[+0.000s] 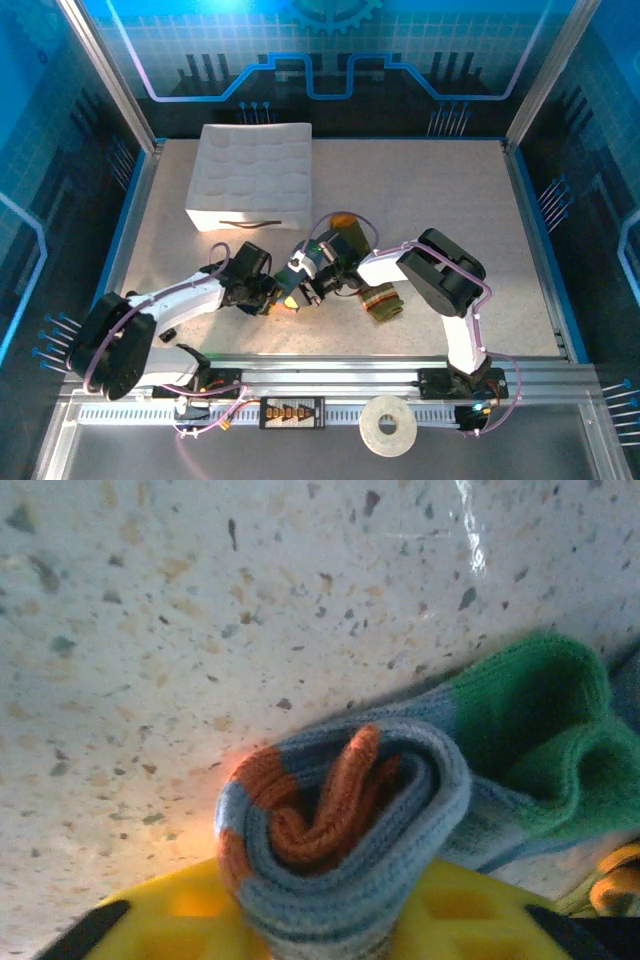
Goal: Roll the socks
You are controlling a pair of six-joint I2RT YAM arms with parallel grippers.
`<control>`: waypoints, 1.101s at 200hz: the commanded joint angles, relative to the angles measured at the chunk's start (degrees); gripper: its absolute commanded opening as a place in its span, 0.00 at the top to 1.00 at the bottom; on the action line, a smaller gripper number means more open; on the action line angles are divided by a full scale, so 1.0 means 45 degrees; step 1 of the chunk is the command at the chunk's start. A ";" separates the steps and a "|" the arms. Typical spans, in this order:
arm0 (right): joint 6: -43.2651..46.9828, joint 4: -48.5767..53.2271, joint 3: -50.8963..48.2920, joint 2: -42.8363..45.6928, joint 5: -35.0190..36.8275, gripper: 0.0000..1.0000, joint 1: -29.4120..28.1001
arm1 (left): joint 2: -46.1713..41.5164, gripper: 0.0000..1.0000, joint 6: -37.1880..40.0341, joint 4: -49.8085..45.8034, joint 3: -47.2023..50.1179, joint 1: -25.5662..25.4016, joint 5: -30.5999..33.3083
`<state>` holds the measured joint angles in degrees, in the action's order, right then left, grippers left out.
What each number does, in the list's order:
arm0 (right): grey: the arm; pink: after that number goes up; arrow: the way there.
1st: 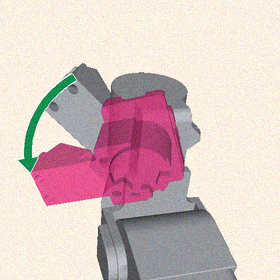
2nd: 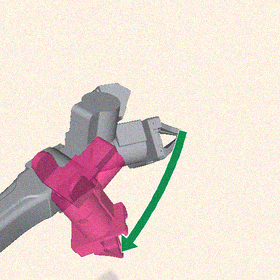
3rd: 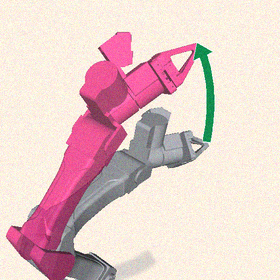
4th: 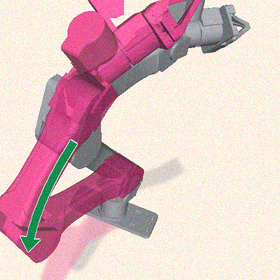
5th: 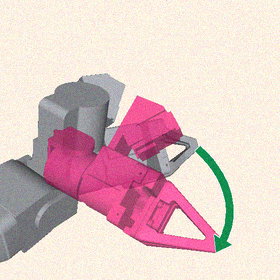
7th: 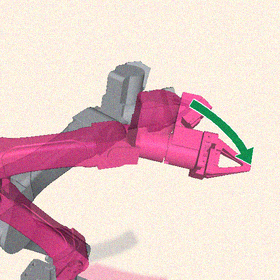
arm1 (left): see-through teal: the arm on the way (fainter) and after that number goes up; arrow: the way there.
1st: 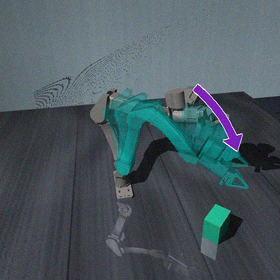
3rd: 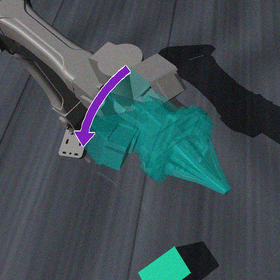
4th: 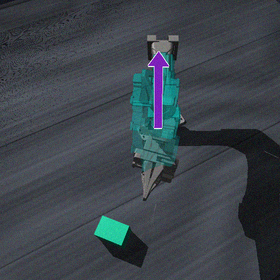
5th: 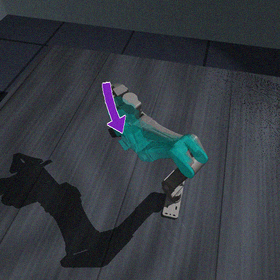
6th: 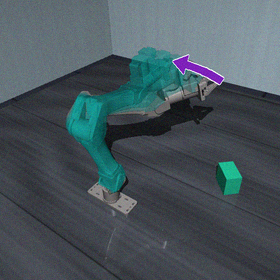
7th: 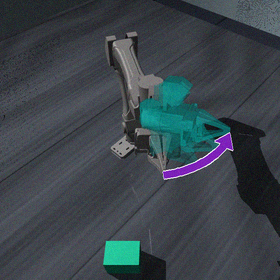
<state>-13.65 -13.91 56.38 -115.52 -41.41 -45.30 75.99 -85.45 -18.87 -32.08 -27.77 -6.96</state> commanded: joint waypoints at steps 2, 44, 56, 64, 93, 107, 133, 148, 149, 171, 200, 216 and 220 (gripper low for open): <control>0.0796 0.2246 -0.0442 -0.0394 0.1753 0.99 0.0036 | 0.0713 0.86 -0.0136 -0.2261 -0.0240 -0.0278 0.0012; 0.3585 0.2058 -0.0948 0.1483 0.3463 0.78 -0.1004 | 0.1201 1.00 -0.1066 -0.4516 -0.0399 -0.0630 -0.0798; 0.4318 0.1411 -0.1526 0.2289 0.4228 0.68 -0.1410 | 0.1389 1.00 -0.1271 -0.4842 -0.0621 -0.0694 -0.0878; 0.4813 0.0737 -0.2129 0.2948 0.4911 0.61 -0.1707 | 0.1530 1.00 -0.1375 -0.5122 -0.0893 -0.0728 -0.0878; 0.6337 -0.1801 -0.3927 0.4970 0.7423 0.45 -0.2947 | 0.2387 1.00 -0.1486 -0.5974 -0.2094 -0.0811 -0.0962; 0.6806 -0.1798 -0.4052 0.5309 0.8366 0.43 -0.3495 | 0.2833 1.00 -0.1497 -0.6026 -0.2505 -0.0808 -0.1046; 0.7553 -0.2061 -0.4040 0.5097 1.0122 0.42 -0.4488 | 0.3578 1.00 -0.1438 -0.6160 -0.3077 -0.0806 -0.1021; 0.7792 -0.2263 -0.3864 0.4693 1.1011 0.43 -0.4805 | 0.3896 1.00 -0.1383 -0.6146 -0.3297 -0.0815 -0.1099; 0.7815 -0.2271 -0.3851 0.4665 1.1063 0.43 -0.4830 | 0.3915 1.00 -0.1373 -0.6142 -0.3299 -0.0808 -0.1104; 0.8267 -0.2079 -0.3349 0.4021 1.1835 0.48 -0.5135 | 0.4239 1.00 -0.1273 -0.6149 -0.3547 -0.0820 -0.1148; 0.8614 -0.1888 -0.2888 0.3354 1.2444 0.59 -0.5300 | 0.4515 1.00 -0.1134 -0.6066 -0.3762 -0.0786 -0.1262; 0.8705 -0.1676 -0.2656 0.3038 1.2852 0.64 -0.5304 | 0.4559 1.00 -0.1095 -0.6098 -0.3880 -0.0790 -0.1250; 0.8698 -0.1559 -0.2571 0.2939 1.3022 0.65 -0.5293 | 0.4560 1.00 -0.1097 -0.6115 -0.3892 -0.0797 -0.1265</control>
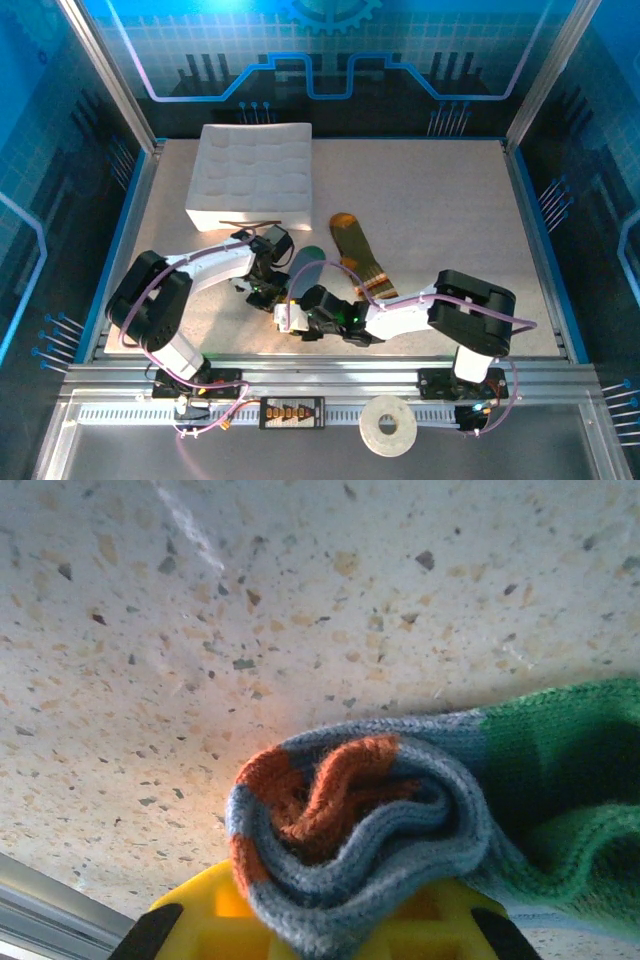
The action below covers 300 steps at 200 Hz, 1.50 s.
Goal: Roll the socks
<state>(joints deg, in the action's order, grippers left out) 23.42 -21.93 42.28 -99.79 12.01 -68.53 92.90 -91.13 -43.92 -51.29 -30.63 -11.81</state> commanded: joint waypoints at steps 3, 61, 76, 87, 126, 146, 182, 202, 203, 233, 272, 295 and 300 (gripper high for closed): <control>0.0445 0.0286 0.0621 -0.0625 0.1251 0.65 -0.0138 | 0.0778 1.00 0.0190 -0.0552 0.0369 -0.0158 -0.0185; 0.0132 0.1111 0.0702 -0.1427 0.1898 0.77 -0.0055 | 0.0495 1.00 0.0324 -0.0455 0.0370 -0.0082 -0.0271; -0.0156 0.1355 0.0574 -0.1419 0.1550 0.84 0.0043 | 0.0321 1.00 0.0412 -0.0455 0.0347 -0.0001 -0.0269; -0.0402 0.1795 0.0536 -0.1403 0.1260 0.91 0.0129 | 0.0120 0.96 0.0526 -0.0520 0.0303 0.0082 -0.0231; -0.1623 0.2680 0.0400 -0.1207 -0.0533 1.00 0.0662 | -0.1581 0.55 0.0883 -0.0634 0.0264 0.0479 0.0247; -0.2342 0.2936 0.0304 -0.1287 -0.1900 1.00 0.1089 | -0.2510 0.36 0.1045 -0.0834 0.0322 0.0711 0.0492; -0.3284 0.3104 0.0336 -0.1488 -0.3521 1.00 0.1879 | -0.4069 0.28 0.1386 -0.0821 0.0937 0.1043 0.1005; -0.3892 0.3273 0.0548 -0.1704 -0.4525 1.00 0.2452 | -0.4902 0.30 0.1554 -0.0114 0.1637 0.1099 0.1101; -0.3933 0.3283 0.0576 -0.1728 -0.4564 1.00 0.2493 | -0.4942 0.30 0.1567 -0.0059 0.1683 0.1102 0.1101; -0.4930 0.3731 0.1067 -0.2236 -0.6046 1.00 0.3459 | -0.5740 0.38 0.1817 0.2040 0.2937 0.1103 0.0653; -0.5959 0.4218 0.1723 -0.3040 -0.8162 1.00 0.4474 | -0.5484 0.44 0.2396 0.3465 0.3267 0.0930 0.0688; -0.6315 0.4531 0.1723 -0.3460 -0.8733 1.00 0.4769 | -0.5136 0.45 0.2555 0.4348 0.3469 0.0834 0.0748; -0.6406 0.4551 0.1727 -0.3520 -0.8819 1.00 0.4823 | -0.5054 0.45 0.2556 0.4450 0.3522 0.0814 0.0764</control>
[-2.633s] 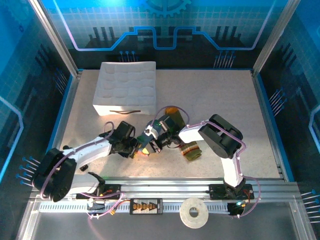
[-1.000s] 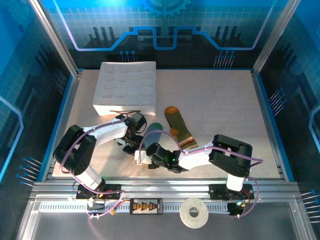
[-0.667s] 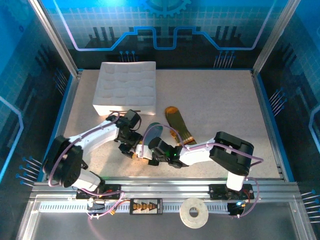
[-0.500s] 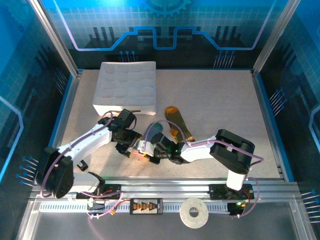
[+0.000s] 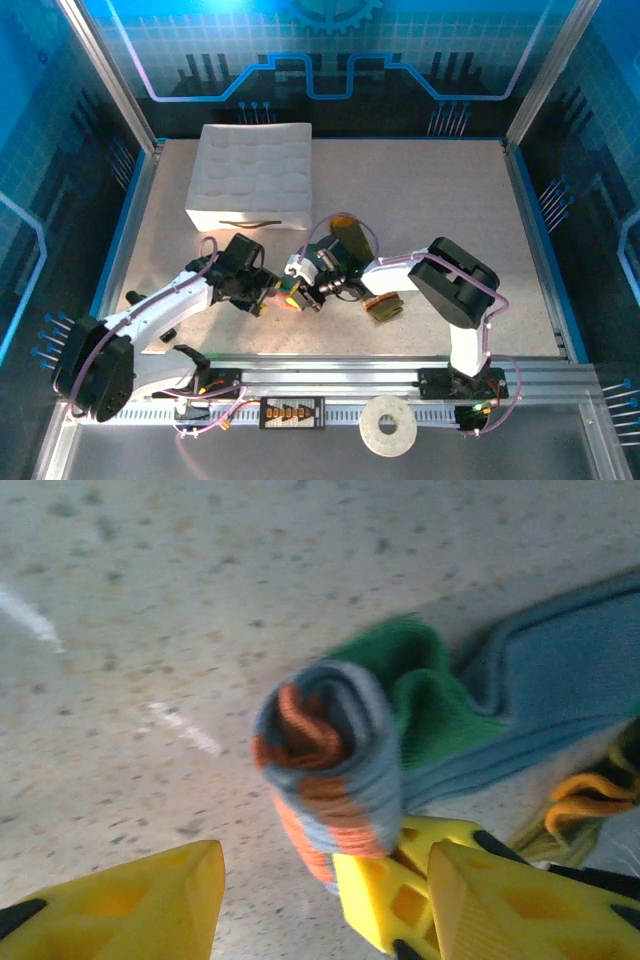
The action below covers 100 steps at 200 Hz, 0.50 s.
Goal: Roll the socks
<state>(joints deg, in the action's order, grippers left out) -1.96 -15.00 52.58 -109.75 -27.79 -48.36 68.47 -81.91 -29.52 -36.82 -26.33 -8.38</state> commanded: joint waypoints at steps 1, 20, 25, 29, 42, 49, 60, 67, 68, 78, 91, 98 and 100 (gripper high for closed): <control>-0.0772 0.3007 -0.0556 -0.1319 0.0015 1.00 0.0348 | 0.0393 0.45 0.0507 0.1258 0.0319 -0.0154 0.0004; -0.1194 0.2897 -0.0566 -0.1428 -0.0049 1.00 0.0596 | 0.0744 0.47 0.0524 0.1364 0.0368 -0.0194 -0.0001; -0.1329 0.2851 -0.0558 -0.1458 -0.0091 1.00 0.0675 | 0.0820 0.47 0.0533 0.1365 0.0369 -0.0222 0.0008; -0.1403 0.2827 -0.0553 -0.1471 -0.0120 1.00 0.0720 | 0.0881 0.47 0.0538 0.1398 0.0369 -0.0247 0.0007; -0.1553 0.2611 -0.0745 -0.1452 -0.0133 1.00 0.0849 | 0.1060 0.48 0.0578 0.1444 0.0359 -0.0344 0.0026; -0.1638 0.2526 -0.0818 -0.1460 -0.0142 1.00 0.0901 | 0.1155 0.48 0.0586 0.1448 0.0331 -0.0399 0.0061; -0.1740 0.2357 -0.0904 -0.1469 -0.0299 1.00 0.0956 | 0.1299 0.48 0.0602 0.1517 0.0311 -0.0480 0.0109; -0.1839 0.2258 -0.0955 -0.1509 -0.0361 1.00 0.1004 | 0.1431 0.48 0.0615 0.1624 0.0330 -0.0540 0.0115; -0.1855 0.2249 -0.0948 -0.1528 -0.0374 1.00 0.1002 | 0.1458 0.48 0.0610 0.1641 0.0330 -0.0538 0.0110; -0.1967 0.2136 -0.0981 -0.1592 -0.0435 1.00 0.1066 | 0.1678 0.48 0.0639 0.1819 0.0333 -0.0623 0.0120; -0.2034 0.2067 -0.0951 -0.1722 -0.0445 1.00 0.1081 | 0.2065 0.49 0.0671 0.1754 0.0267 -0.0695 0.0178; -0.2026 0.2066 -0.0938 -0.1760 -0.0445 1.00 0.1082 | 0.2284 0.52 0.0669 0.1581 0.0235 -0.0736 0.0269; -0.2046 0.2065 -0.0930 -0.1761 -0.0445 1.00 0.1090 | 0.2339 0.52 0.0664 0.1516 0.0219 -0.0747 0.0302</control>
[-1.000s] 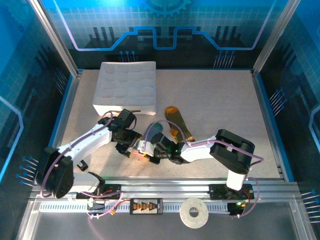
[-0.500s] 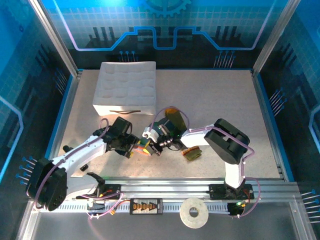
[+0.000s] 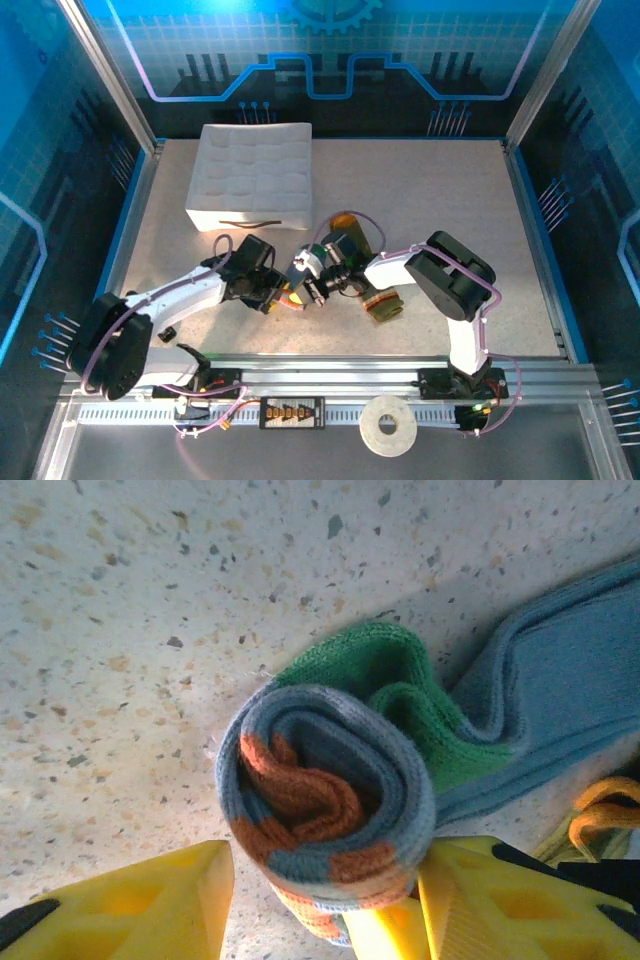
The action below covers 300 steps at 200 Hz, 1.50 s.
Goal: Roll the socks
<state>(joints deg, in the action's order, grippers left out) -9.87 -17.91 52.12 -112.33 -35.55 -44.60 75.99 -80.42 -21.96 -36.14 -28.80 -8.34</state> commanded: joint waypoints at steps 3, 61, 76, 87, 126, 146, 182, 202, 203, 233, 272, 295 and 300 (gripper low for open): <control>-0.0283 0.2711 -0.0803 -0.1199 0.1307 1.00 0.0258 | 0.0745 0.53 0.0321 -0.0251 0.0068 -0.0217 0.0340; 0.1201 0.3112 -0.0548 -0.0332 0.2065 0.93 -0.0244 | 0.2357 0.82 0.0013 -0.2415 -0.0332 -0.0373 0.0416; 0.2057 0.2375 -0.1126 0.0829 0.2914 0.82 -0.0678 | 0.2704 0.90 -0.0030 -0.3816 -0.0698 -0.0413 0.0254; 0.2801 0.1612 -0.1741 0.1898 0.3865 0.72 -0.1098 | 0.2836 0.95 -0.0087 -0.4744 -0.0920 -0.0471 0.0251; 0.5161 -0.1322 -0.3863 0.5391 0.7623 0.51 -0.2682 | 0.2861 1.00 -0.1255 -0.5033 -0.0944 -0.0660 -0.0273; 0.6057 -0.1150 -0.3930 0.5696 0.8798 0.48 -0.3757 | 0.3457 1.00 -0.1367 -0.5260 -0.1564 -0.0753 -0.0352; 0.6624 -0.0997 -0.3281 0.4514 1.0894 0.48 -0.5042 | 0.4348 1.00 -0.1056 -0.5626 -0.2434 -0.0824 -0.0374; 0.6824 -0.0976 -0.2692 0.3762 1.1899 0.48 -0.5228 | 0.4537 1.00 -0.0982 -0.5648 -0.2624 -0.0816 -0.0352; 0.6852 -0.0978 -0.2664 0.3718 1.1950 0.48 -0.5256 | 0.4548 1.00 -0.0989 -0.5648 -0.2628 -0.0822 -0.0353; 0.7212 -0.0915 -0.1949 0.3002 1.2232 0.54 -0.5378 | 0.4888 1.00 -0.0773 -0.5644 -0.2974 -0.0820 -0.0457; 0.6701 0.0059 -0.1544 0.2323 1.2675 0.68 -0.5454 | 0.4951 1.00 -0.0729 -0.5601 -0.3204 -0.0798 -0.0527; 0.6234 0.0467 -0.1711 0.2038 1.2779 0.72 -0.5453 | 0.4749 1.00 -0.0673 -0.5629 -0.3284 -0.0800 -0.0511; 0.6083 0.0465 -0.1755 0.1972 1.2896 0.72 -0.5460 | 0.4674 1.00 -0.0677 -0.5629 -0.3280 -0.0778 -0.0510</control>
<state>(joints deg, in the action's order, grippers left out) 20.29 -19.55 44.36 -101.23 19.27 -68.95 94.35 -84.03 -42.44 -53.54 -31.03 -9.93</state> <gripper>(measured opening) 0.289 0.123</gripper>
